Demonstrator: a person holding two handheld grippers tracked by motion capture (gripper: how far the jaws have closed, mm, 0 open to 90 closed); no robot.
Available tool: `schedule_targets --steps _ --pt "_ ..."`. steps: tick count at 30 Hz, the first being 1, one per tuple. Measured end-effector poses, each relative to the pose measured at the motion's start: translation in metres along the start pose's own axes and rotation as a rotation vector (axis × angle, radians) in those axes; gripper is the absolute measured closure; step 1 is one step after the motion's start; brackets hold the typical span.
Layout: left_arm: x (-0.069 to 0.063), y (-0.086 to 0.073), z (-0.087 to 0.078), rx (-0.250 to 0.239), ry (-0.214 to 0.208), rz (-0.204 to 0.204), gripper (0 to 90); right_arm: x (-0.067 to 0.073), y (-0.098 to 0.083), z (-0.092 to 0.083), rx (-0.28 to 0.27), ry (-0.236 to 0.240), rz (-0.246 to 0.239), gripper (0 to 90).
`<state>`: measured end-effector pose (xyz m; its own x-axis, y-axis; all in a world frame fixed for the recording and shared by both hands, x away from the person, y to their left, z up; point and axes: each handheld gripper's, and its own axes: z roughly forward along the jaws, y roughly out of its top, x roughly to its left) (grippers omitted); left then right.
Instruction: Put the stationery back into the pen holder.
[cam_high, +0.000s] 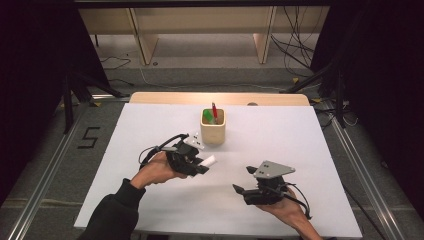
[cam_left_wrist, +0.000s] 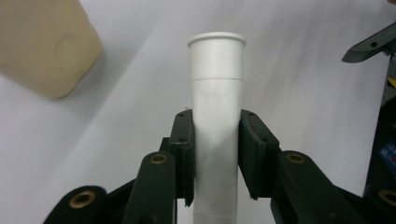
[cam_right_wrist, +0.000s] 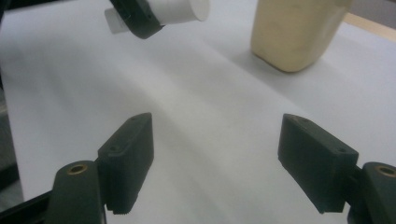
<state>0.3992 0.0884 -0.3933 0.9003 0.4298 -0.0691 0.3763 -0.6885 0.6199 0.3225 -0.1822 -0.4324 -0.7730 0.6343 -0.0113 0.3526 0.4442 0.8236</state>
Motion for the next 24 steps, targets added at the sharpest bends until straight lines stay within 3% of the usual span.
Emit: schedule_targets --steps 2,7,11,17,24 --pt "0.002 0.000 0.000 -0.034 0.023 -0.027 69.0 -0.007 -0.004 -0.006 -0.022 0.000 0.061 26.1" --pt "0.007 0.000 -0.003 -0.129 0.095 -0.081 69.0 -0.018 -0.012 -0.014 -0.061 -0.015 0.154 23.3" --pt "0.014 0.000 -0.008 -0.223 0.152 -0.136 69.0 -0.021 -0.018 -0.020 -0.086 -0.051 0.174 20.4" --pt "0.029 0.004 -0.011 -0.377 0.228 -0.224 69.0 -0.020 -0.024 -0.028 -0.103 -0.069 0.203 19.5" --pt "0.045 0.019 -0.007 -0.427 0.276 -0.258 69.1 -0.018 -0.029 -0.030 -0.102 -0.077 0.203 20.0"
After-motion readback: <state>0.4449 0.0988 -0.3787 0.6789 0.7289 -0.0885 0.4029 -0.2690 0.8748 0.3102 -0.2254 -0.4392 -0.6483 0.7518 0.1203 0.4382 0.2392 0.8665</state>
